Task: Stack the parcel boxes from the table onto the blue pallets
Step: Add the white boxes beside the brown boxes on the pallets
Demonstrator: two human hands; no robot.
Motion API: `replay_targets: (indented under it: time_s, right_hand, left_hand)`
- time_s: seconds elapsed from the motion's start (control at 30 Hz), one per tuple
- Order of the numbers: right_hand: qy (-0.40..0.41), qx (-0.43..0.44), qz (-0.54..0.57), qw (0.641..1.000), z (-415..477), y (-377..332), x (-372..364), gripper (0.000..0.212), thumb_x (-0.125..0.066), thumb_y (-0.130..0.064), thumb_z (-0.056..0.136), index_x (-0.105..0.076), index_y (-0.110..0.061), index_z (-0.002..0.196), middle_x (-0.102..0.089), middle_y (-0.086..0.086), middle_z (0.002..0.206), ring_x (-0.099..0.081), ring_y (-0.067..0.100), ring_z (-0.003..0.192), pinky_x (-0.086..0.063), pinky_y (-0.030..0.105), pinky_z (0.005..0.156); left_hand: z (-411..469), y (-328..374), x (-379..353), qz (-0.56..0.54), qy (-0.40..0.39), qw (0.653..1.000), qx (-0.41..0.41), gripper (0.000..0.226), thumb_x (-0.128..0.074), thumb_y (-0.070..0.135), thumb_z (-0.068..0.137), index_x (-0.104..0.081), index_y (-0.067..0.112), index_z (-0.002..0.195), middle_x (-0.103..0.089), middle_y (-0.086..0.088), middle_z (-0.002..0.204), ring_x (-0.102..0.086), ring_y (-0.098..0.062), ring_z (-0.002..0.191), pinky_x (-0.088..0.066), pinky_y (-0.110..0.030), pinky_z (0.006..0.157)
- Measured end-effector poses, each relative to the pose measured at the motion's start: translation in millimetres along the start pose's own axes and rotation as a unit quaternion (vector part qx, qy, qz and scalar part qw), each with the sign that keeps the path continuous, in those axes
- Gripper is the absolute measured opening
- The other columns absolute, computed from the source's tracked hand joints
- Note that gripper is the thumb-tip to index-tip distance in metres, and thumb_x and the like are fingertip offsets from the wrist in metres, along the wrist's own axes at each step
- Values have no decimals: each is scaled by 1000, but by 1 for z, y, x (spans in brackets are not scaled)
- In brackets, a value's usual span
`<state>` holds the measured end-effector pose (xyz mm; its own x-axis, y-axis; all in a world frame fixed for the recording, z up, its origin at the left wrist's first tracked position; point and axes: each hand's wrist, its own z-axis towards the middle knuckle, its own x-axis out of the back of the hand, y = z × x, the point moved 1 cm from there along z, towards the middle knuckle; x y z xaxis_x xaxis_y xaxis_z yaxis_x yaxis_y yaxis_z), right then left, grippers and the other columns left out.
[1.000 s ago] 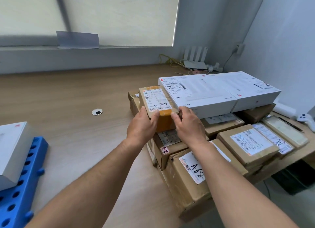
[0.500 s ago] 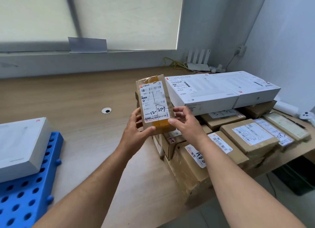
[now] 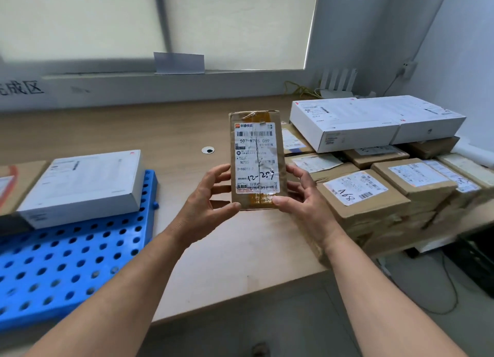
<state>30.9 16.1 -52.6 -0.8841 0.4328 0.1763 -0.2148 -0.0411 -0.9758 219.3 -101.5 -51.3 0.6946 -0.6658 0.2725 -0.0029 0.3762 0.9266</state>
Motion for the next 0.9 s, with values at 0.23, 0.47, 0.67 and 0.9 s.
replay_targets:
  time_s: [0.23,0.47,0.67,0.9]
  right_hand:
    - [-55,-4,22,998,-28,-10,-59,63,-71,-7,82,-40,-39,127,-63,-3,112,-65,-4,91,-53,15,70]
    - [-94,-3,55,994,-35,-33,-134,68,-71,-19,68,-42,-36,128,-64,1,110,-66,0,89,-52,15,67]
    - [-123,-23,65,990,-36,-38,-230,67,-73,-18,68,-43,-42,124,-66,1,110,-67,7,95,-54,19,69]
    - [-164,-36,73,983,-41,-47,-343,72,-71,-18,66,-43,-37,130,-64,10,115,-67,14,99,-55,21,70]
  left_hand:
    - [-62,-3,49,60,19,998,25,73,-72,44,67,-38,44,132,-53,16,126,-60,-14,108,-56,-37,86]
    - [-111,-13,117,124,49,991,32,76,-71,56,66,-35,49,132,-52,20,125,-56,-5,110,-52,-32,91]
    - [-160,-28,206,197,48,978,50,80,-68,62,68,-34,41,137,-48,21,132,-50,1,118,-48,-30,95]
    - [-231,-47,301,232,83,966,83,82,-59,70,70,-31,40,141,-43,19,138,-46,3,119,-46,-27,96]
